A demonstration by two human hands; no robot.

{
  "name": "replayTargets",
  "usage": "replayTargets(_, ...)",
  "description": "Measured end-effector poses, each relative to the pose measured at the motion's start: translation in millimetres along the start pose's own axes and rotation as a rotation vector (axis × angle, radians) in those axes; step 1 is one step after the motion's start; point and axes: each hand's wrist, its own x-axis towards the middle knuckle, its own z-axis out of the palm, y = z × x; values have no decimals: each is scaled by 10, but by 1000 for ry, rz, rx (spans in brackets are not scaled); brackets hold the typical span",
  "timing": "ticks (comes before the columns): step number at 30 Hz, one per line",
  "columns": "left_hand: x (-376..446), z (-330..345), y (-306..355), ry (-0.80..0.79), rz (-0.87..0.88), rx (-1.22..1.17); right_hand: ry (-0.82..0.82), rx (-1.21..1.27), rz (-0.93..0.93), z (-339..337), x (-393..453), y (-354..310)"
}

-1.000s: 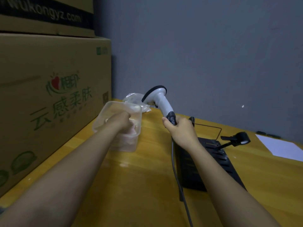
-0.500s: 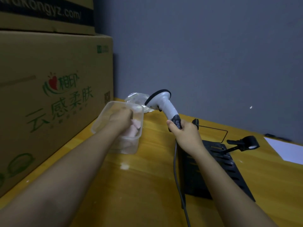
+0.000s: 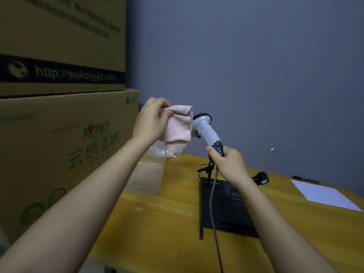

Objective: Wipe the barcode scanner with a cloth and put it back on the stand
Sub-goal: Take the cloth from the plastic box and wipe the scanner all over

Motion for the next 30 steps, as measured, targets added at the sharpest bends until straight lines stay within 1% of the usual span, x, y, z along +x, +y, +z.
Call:
replayTargets(4,-204,-100,424,-9,64,-33,1,-50,-31,-383,-308,8)
replayTargets(8,-618,-83,618,-115,64,-56,-41,-129,-31,-612,-741,241)
replayTargets(10,-882,-2,638,-182,32,-76,-54,-136,-5,-639,-939,410)
replayTargets(14,-1373,225,591,-370,-83,-153,-78,-137,47,-582,-1252,667)
replayTargets(16,-1567,330,554,-410,-115,-195,-94,-146,51,-535,-1362,763)
replayTargets(22,-1931,540,355,-377,-161,-256,-112,-164,75,-423,-1474,1011)
replayTargets(26,-1849,672,328,-263,-203,-236,-145,-182,51,-363,-1426,1041)
replayTargets(30,-1724,789,470,-166,-179,-272,-189,-247,23,-313,-1370,1037)
